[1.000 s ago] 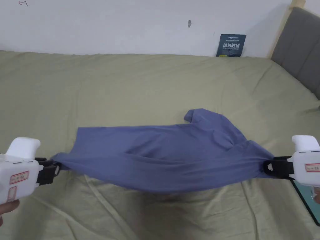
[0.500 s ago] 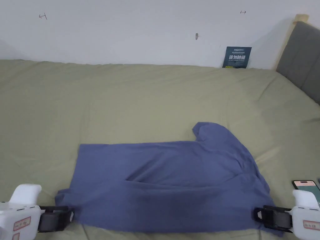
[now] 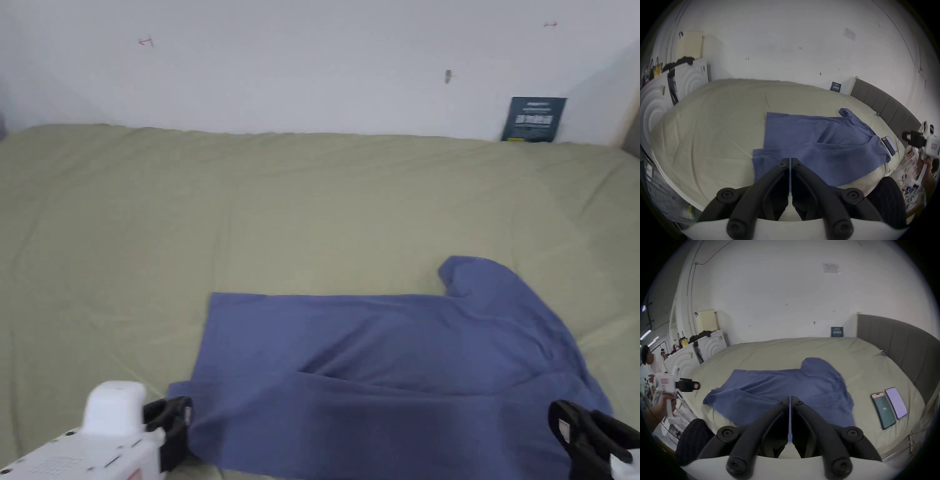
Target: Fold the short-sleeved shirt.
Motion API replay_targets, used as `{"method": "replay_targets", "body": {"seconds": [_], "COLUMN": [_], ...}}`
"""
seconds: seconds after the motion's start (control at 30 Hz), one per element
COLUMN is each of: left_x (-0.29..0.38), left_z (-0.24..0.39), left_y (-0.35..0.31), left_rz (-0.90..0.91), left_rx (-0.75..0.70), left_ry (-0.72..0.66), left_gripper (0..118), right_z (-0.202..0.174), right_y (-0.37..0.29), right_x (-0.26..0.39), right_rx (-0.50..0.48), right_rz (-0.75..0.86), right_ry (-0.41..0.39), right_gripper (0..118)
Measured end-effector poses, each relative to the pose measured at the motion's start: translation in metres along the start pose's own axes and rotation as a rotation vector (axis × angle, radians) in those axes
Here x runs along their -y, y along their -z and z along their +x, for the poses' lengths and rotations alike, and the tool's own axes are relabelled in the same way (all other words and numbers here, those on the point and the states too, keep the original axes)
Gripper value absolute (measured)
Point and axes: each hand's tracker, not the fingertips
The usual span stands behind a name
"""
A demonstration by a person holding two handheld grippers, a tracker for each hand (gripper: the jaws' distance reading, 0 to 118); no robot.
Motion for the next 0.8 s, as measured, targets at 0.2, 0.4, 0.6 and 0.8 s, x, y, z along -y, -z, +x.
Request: {"method": "replay_targets", "body": {"seconds": [0.2, 0.4, 0.6, 0.8], "left_x": [-0.047, -0.108, -0.136, -0.14], "left_z": [-0.013, -0.037, -0.068, -0.056], "left_y": [0.069, 0.175, 0.274, 0.285], "left_rz": [-0.039, -0.123, -0.238, -0.271], "left_rx": [-0.05, -0.145, -0.245, -0.211], "left_ry": [0.051, 0.122, 0.166, 0.165], "left_gripper": [0, 81, 104, 68], "right_z": [-0.005, 0.01, 0.032, 0.071], "right_y": [0.016, 0.033, 0.052, 0.093], "right_x": [0.012, 0.016, 0.007, -0.007], "right_rx": [-0.004, 0.04, 0.096, 0.157], "right_rz": [-0.076, -0.148, -0.198, -0.253], "right_ry": [-0.04, -0.027, -0.007, 0.033], "right_gripper": [4, 4, 4, 4]}}
